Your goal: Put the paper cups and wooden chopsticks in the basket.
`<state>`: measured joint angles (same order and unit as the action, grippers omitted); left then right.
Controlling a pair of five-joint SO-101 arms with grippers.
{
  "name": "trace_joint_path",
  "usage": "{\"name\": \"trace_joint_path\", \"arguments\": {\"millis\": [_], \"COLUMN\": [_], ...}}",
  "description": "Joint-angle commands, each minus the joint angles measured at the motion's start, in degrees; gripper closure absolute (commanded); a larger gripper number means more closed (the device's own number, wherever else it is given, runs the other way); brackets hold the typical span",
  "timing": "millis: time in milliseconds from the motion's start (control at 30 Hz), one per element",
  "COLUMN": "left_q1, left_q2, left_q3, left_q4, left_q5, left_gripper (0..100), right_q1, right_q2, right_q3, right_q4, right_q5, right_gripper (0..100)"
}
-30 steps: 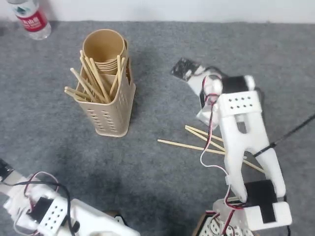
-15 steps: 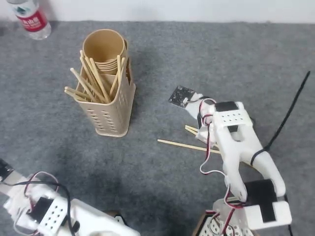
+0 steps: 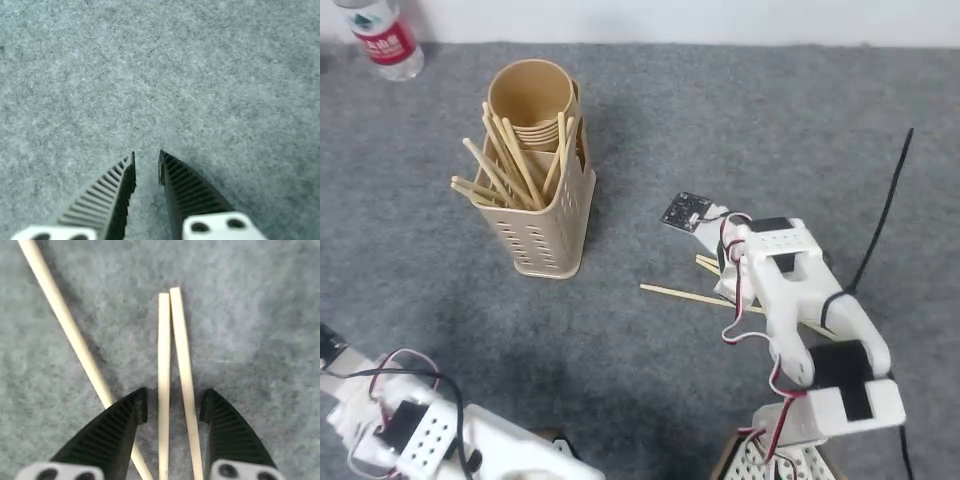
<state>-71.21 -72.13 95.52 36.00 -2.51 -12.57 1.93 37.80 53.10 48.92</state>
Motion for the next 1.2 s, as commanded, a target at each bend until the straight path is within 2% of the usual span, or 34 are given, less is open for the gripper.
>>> {"name": "trace_joint_path", "arguments": {"millis": [0,100,167,267,433,567,700,800,933,1067,1167], "left_q1": [-0.18,-0.18,-0.18,-0.18,-0.18,-0.18,-0.18,-0.18,-0.18,-0.18,-0.18], "left_q2": [-0.53,-0.53,-0.53,-0.53,-0.53,-0.53,-0.53,-0.53,-0.53,-0.53,-0.53], "left_q3": [-0.31,-0.31,-0.31,-0.31,-0.31,-0.31,-0.31,-0.31,-0.31,-0.31,-0.31], "left_q4": [-1.14,-1.14,-1.14,-1.14,-1.14,-1.14,-1.14,-1.14,-1.14,-1.14,-1.14], "left_q5": [-0.53,-0.53,-0.53,-0.53,-0.53,-0.53,-0.53,-0.53,-0.53,-0.53,-0.53], "left_gripper": [93,93,93,93,93,93,93,93,93,93,93], "right_q1": [0.40,0.13,0.13,0.31,-0.66,-4.70,-11.12,-12.97,-12.79,-12.09,-9.01], "right_q2": [1.63,2.15,1.71,-0.92,-14.73,-26.95,-34.07,-35.03,-34.95,-33.10,-29.76], "right_q3": [-4.13,-4.40,-4.40,-5.63,-16.18,-28.66,-37.80,-41.05,-41.41,-36.48,-27.78], "right_q4": [1.19,1.10,1.10,2.07,15.25,22.99,24.48,24.48,26.42,30.90,28.79], "right_q5": [0.70,0.70,0.70,0.70,0.00,-4.48,-5.54,-6.59,-9.85,-9.85,-8.62], "right_gripper": [85.7,99.8,96.0,99.7,99.2,99.2,99.2,99.2,99.2,99.1,91.3]}}
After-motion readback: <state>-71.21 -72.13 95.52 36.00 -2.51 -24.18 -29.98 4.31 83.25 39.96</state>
